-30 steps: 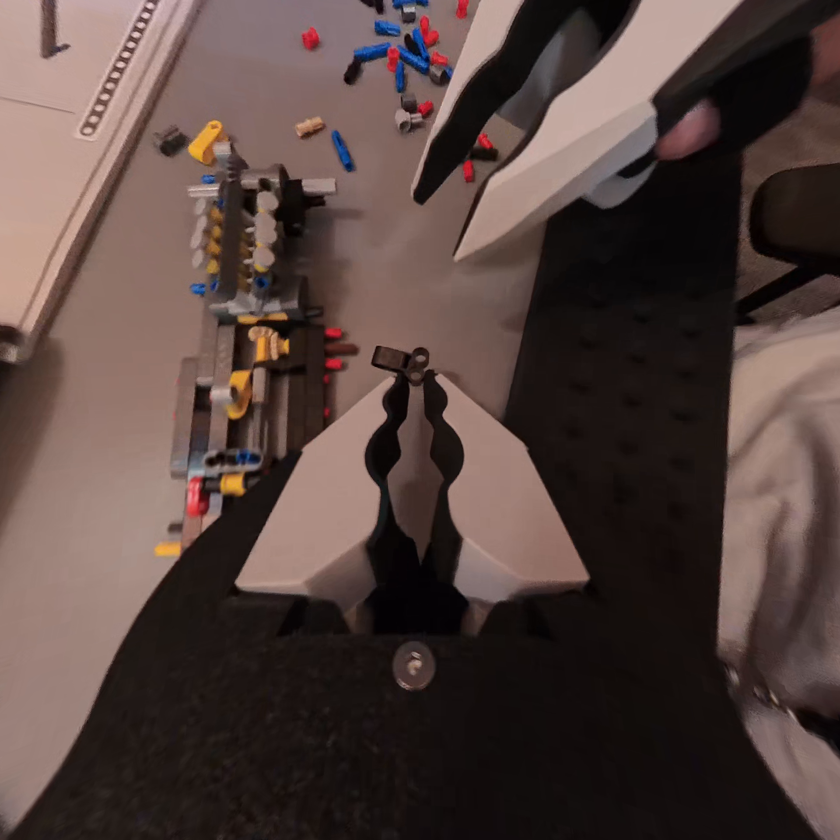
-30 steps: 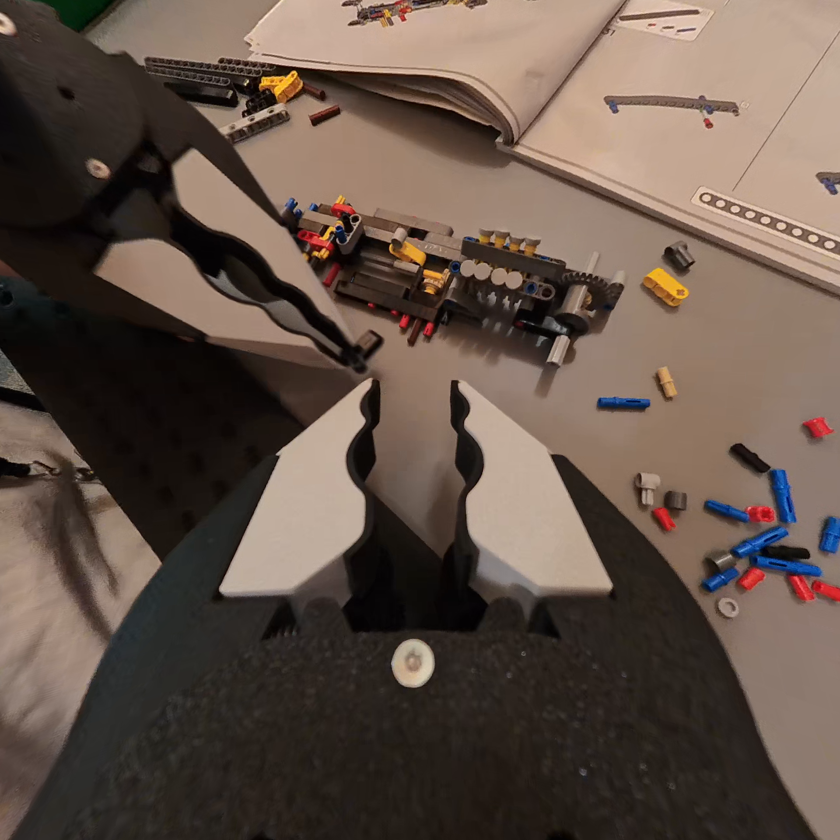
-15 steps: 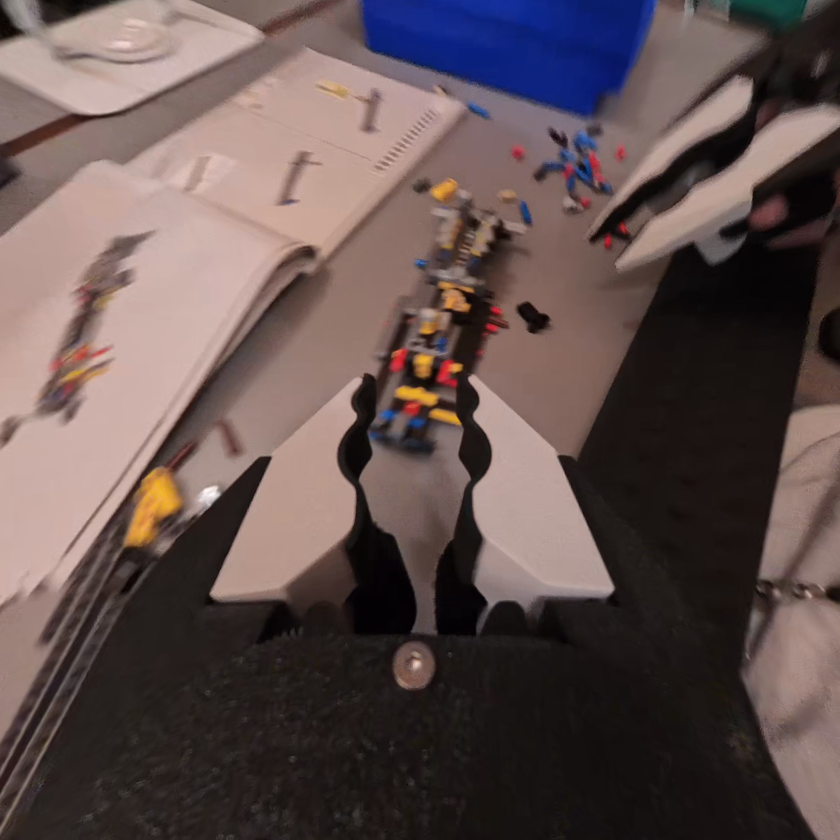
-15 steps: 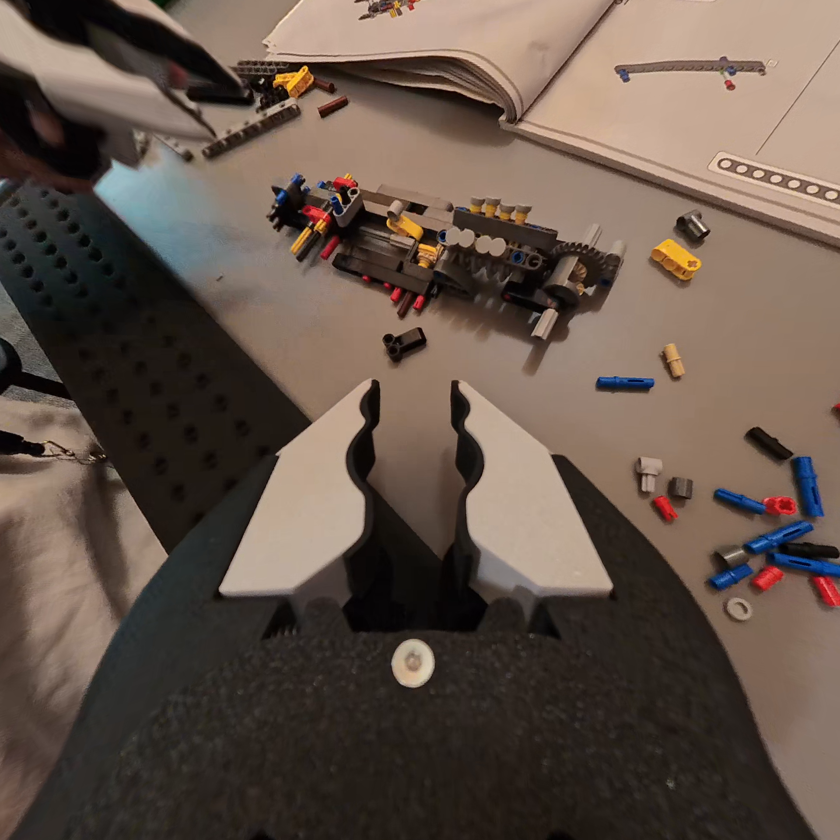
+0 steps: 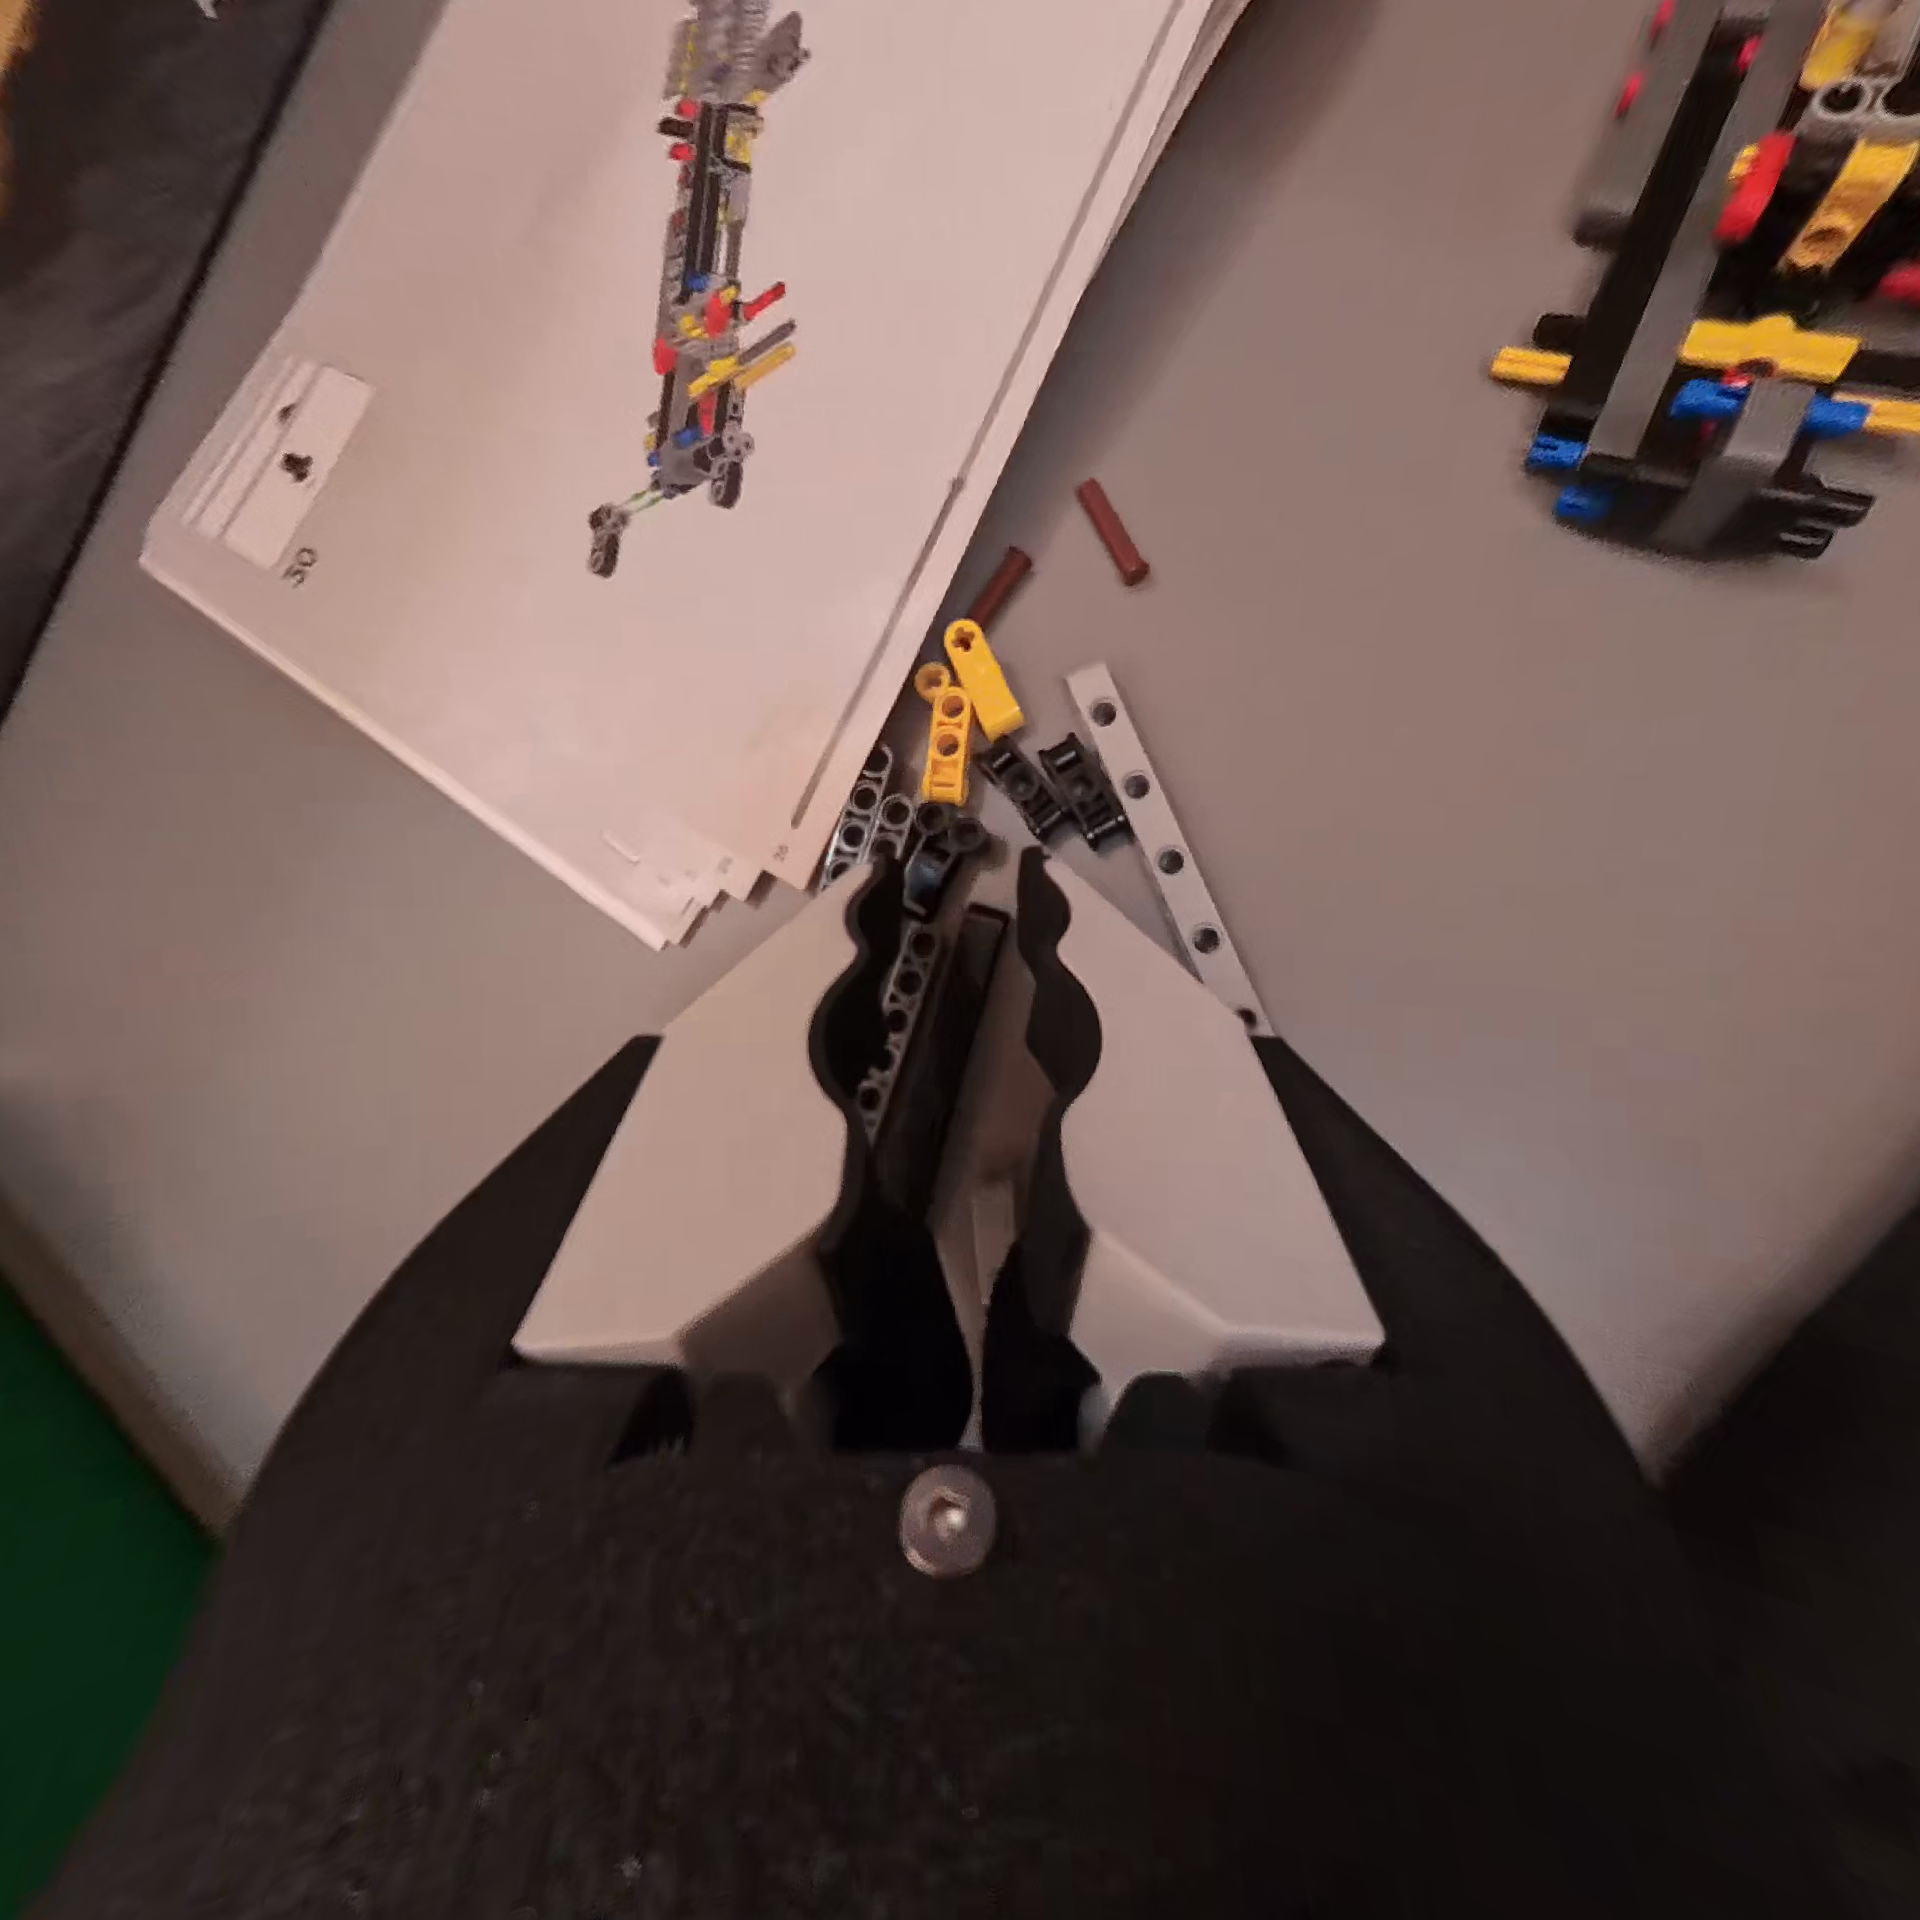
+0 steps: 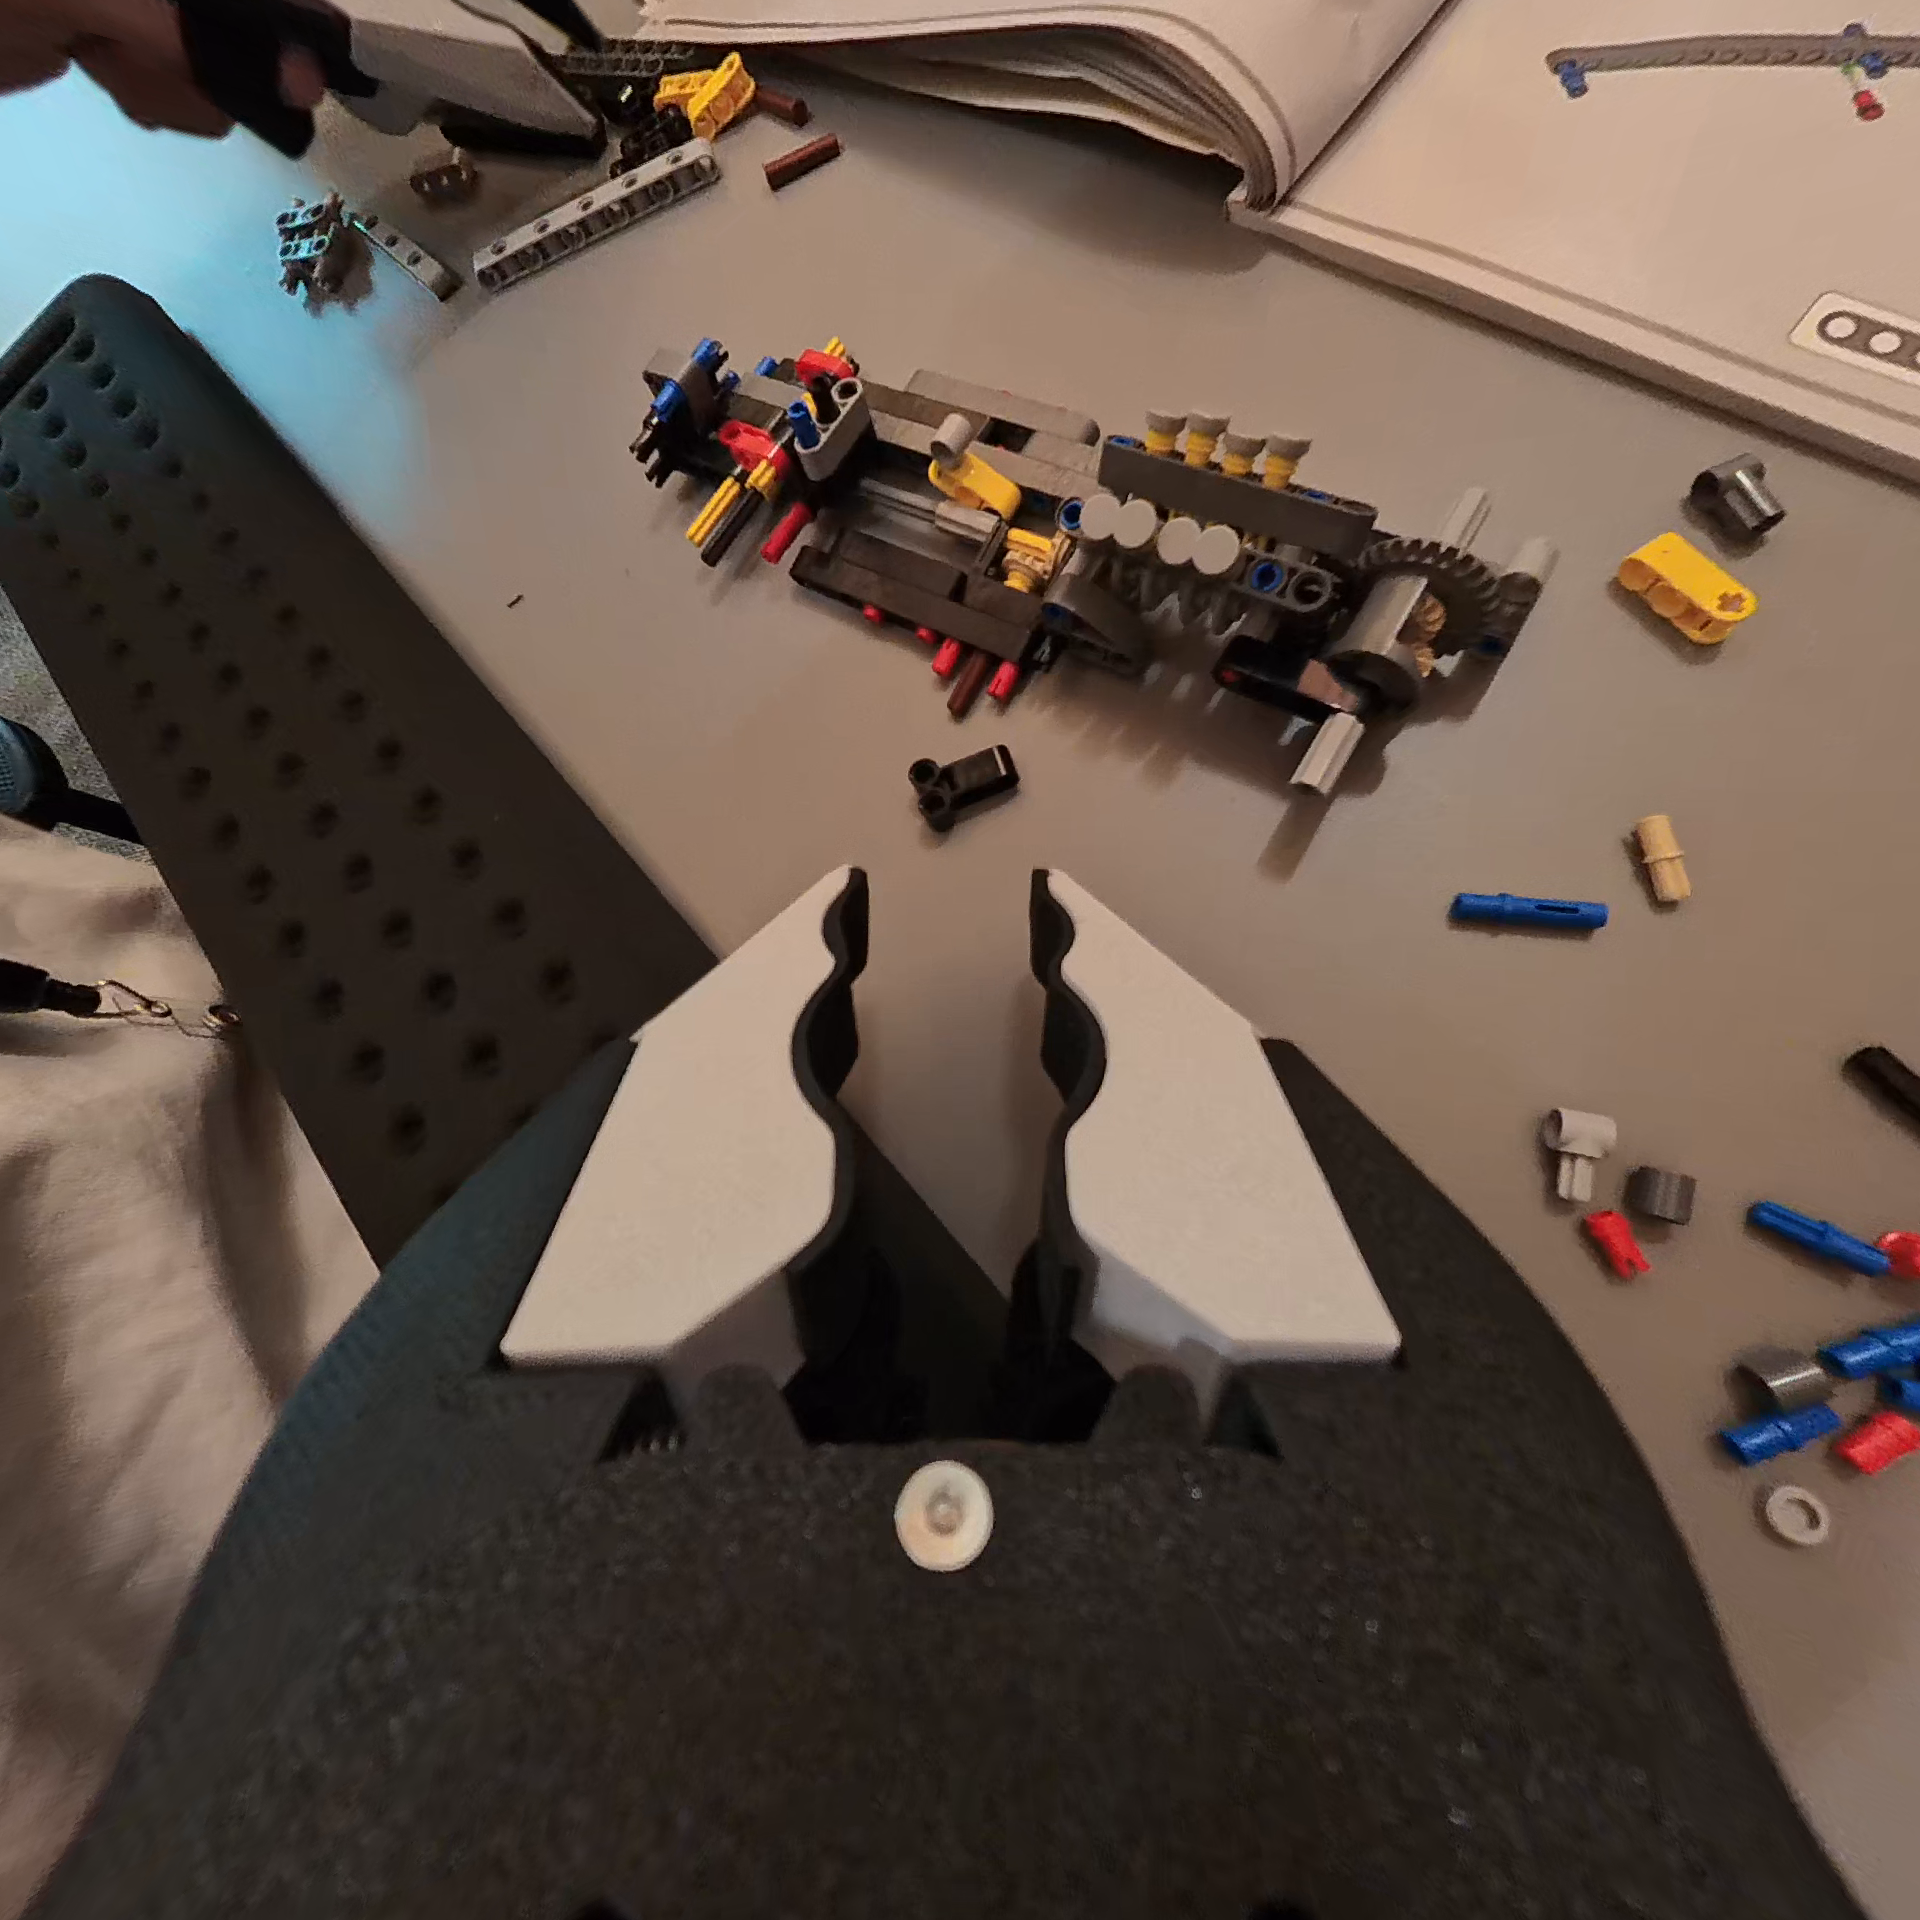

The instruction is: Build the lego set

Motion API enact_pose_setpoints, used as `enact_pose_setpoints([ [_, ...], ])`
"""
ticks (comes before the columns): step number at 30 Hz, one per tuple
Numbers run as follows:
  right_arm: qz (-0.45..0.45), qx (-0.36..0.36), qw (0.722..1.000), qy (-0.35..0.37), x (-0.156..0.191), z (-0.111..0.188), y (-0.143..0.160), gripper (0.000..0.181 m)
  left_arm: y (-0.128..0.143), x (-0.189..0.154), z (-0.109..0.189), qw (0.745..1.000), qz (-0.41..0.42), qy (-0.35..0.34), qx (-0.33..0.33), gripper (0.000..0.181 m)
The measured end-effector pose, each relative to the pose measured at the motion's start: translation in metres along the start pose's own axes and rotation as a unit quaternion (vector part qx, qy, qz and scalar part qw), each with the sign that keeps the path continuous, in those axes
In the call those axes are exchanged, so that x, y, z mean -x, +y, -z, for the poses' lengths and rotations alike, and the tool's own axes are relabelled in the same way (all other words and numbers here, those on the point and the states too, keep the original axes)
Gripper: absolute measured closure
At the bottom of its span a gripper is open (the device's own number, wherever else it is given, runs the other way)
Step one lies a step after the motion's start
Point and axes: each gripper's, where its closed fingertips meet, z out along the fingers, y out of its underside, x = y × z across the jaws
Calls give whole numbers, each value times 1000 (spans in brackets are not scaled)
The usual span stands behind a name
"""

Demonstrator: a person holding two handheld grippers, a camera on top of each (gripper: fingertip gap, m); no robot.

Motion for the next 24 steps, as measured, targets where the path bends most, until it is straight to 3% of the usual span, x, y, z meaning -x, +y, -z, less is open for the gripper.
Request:
enact_pose_setpoints([
  [4,-1,10,1000,4,-1,0,3,151,2,1,-10,999,-17,31,18,159],
  [10,-8,17,1000,3,0,-1,3,151,2,-6,-7,998,-42,41,28,164],
  [14,-4,28,1000,-1,1,-5,5,150,1,-3,-4,998,-49,36,21,156],
  [18,-1,39,999,-3,2,-7,7,150,0,-9,5,996,-56,65,13,163],
  [24,-1,45,999,-10,4,-10,9,150,8,-5,-2,995,-61,74,34,159],
])
